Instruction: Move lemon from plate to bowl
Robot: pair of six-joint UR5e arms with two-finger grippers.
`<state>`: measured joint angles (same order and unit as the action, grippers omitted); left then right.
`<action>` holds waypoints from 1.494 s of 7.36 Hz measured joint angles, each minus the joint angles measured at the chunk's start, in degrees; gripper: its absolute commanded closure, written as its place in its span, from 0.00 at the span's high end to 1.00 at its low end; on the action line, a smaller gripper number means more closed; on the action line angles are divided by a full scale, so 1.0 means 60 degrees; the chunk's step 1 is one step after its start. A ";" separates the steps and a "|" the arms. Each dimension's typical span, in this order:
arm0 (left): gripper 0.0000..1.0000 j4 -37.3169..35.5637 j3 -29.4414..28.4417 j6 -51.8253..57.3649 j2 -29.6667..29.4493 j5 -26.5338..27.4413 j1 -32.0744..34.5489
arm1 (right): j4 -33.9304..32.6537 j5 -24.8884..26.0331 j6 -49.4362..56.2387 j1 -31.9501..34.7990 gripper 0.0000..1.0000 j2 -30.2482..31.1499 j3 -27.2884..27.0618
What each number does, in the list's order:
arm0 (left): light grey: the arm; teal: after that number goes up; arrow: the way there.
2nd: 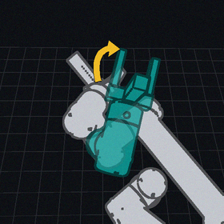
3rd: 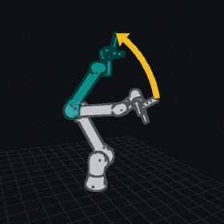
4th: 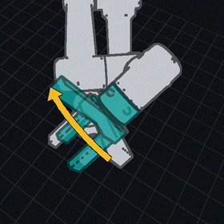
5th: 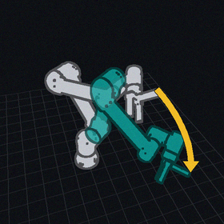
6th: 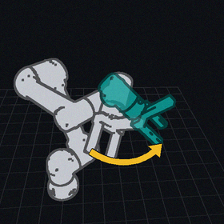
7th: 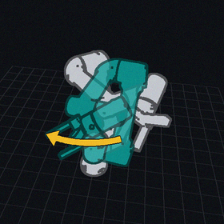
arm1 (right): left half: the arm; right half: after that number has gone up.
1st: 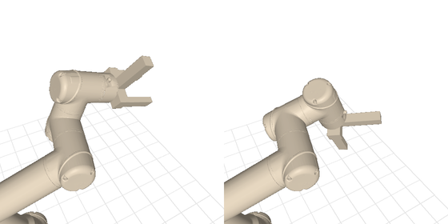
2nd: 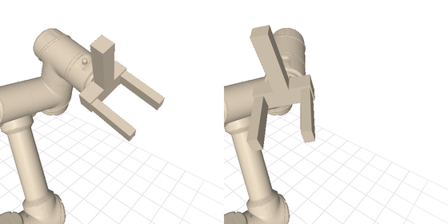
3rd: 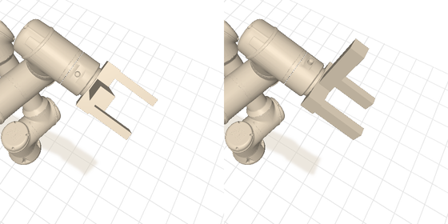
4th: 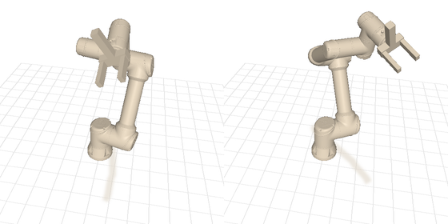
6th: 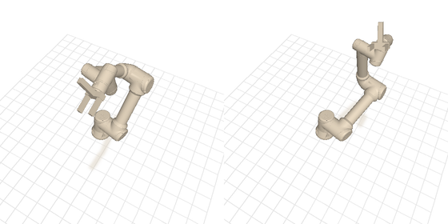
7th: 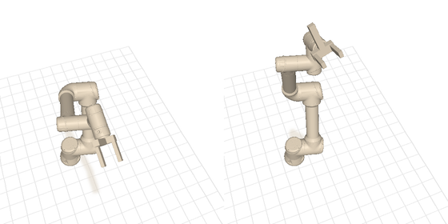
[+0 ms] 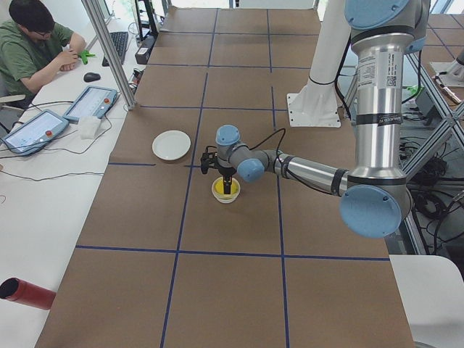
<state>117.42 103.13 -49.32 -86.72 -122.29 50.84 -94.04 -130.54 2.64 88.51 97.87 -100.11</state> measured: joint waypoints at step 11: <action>1.00 -0.4687 -0.0870 0.9825 0.0560 -0.2397 0.6460 | 0.0000 -0.0006 0.0000 0.0000 1.00 0.0006 0.0004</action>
<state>89.30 97.91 9.63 -83.36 -136.67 89.59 -94.04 -130.58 2.64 88.51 97.91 -100.08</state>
